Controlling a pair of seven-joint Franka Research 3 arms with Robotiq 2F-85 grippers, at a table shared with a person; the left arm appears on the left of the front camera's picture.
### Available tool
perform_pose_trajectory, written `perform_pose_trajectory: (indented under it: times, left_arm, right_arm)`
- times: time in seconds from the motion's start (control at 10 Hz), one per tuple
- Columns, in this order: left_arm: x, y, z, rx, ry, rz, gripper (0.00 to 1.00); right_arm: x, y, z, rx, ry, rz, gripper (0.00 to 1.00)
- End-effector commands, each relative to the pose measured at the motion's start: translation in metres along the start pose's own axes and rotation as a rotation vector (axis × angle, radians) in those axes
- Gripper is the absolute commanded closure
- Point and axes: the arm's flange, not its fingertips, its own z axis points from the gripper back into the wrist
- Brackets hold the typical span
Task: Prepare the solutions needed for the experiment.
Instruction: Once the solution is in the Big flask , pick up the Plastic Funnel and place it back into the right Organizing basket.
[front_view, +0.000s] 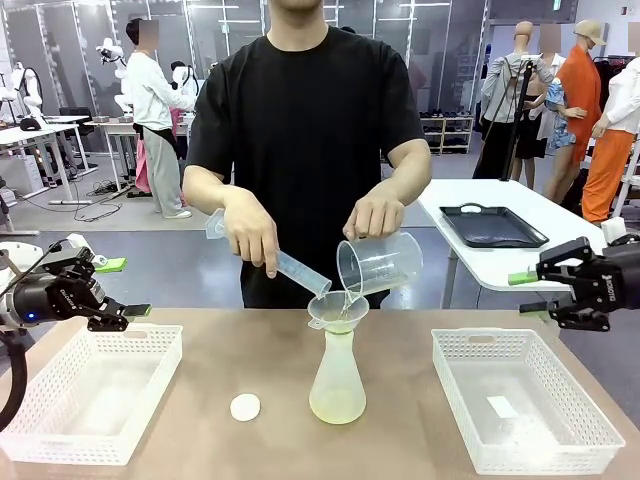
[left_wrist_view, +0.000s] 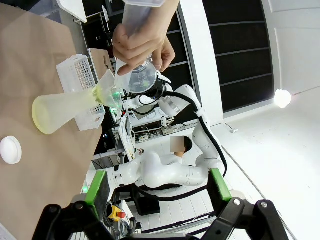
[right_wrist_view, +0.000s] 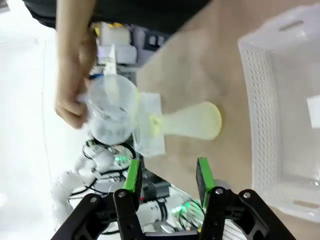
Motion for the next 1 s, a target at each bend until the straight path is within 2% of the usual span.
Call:
perform_pose_trajectory:
  times: [0.0,0.7,0.9]
  left_arm:
    - [0.000,-0.003,-0.002,-0.008,-0.007,-0.005,0.00]
    - [0.000,-0.003,-0.002,-0.008,-0.007,-0.005,0.00]
    - [0.000,-0.003,-0.002,-0.008,-0.007,-0.005,0.00]
  right_arm:
    - [-0.053,-0.033,-0.027,0.043,-0.019,0.024,0.44]
    - [-0.041,-0.039,-0.045,0.158,0.148,-0.112,0.44]
    - [-0.040,-0.039,-0.049,0.171,0.147,-0.110,0.44]
